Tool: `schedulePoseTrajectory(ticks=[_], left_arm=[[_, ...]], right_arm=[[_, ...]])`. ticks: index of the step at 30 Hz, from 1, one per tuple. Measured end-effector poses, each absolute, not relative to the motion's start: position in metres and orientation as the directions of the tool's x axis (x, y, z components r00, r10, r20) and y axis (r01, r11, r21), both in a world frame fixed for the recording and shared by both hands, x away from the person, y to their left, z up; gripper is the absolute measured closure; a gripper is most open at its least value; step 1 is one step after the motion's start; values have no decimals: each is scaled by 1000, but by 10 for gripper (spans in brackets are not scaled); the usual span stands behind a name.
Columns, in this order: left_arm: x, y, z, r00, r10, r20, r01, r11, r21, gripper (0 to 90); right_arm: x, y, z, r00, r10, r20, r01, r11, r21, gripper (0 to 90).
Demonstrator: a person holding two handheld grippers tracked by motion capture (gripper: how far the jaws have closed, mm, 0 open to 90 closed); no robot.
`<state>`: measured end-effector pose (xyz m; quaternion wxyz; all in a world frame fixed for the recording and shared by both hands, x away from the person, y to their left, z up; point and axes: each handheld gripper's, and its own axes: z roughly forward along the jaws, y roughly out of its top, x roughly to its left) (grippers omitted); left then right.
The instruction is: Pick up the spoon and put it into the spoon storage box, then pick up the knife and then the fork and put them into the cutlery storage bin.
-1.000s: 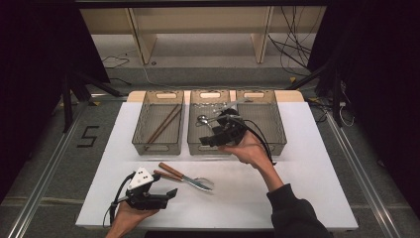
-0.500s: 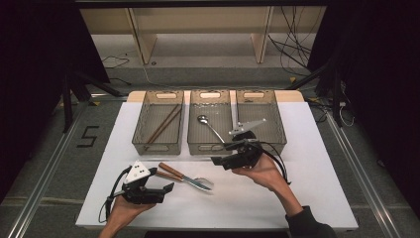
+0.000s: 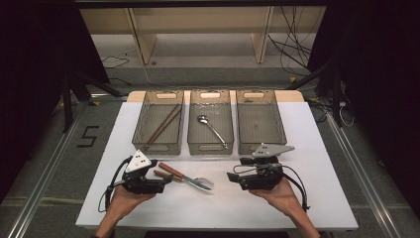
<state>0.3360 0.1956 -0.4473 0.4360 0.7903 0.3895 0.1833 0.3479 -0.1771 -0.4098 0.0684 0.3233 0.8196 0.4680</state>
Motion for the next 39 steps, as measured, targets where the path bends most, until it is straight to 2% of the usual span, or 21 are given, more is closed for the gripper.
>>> schedulePoseTrajectory(ticks=[14, 28, 31, 39], left_arm=[[353, 193, -447, 620, 783, -54, 493, -334, 803, 208], [370, 189, -453, 627, 777, -63, 530, -366, 765, 313], [373, 187, -454, 626, 777, -59, 535, -374, 758, 362], [382, 188, -455, 621, 783, -29, 544, -405, 735, 599]], right_arm=[[319, -225, -430, -726, 653, 216, 447, 209, 870, 260], [300, -256, -449, -678, 694, 242, 452, 134, 882, 215], [297, -257, -452, -672, 701, 240, 455, 135, 880, 206], [295, -258, -457, -664, 708, 240, 471, 147, 870, 194]])
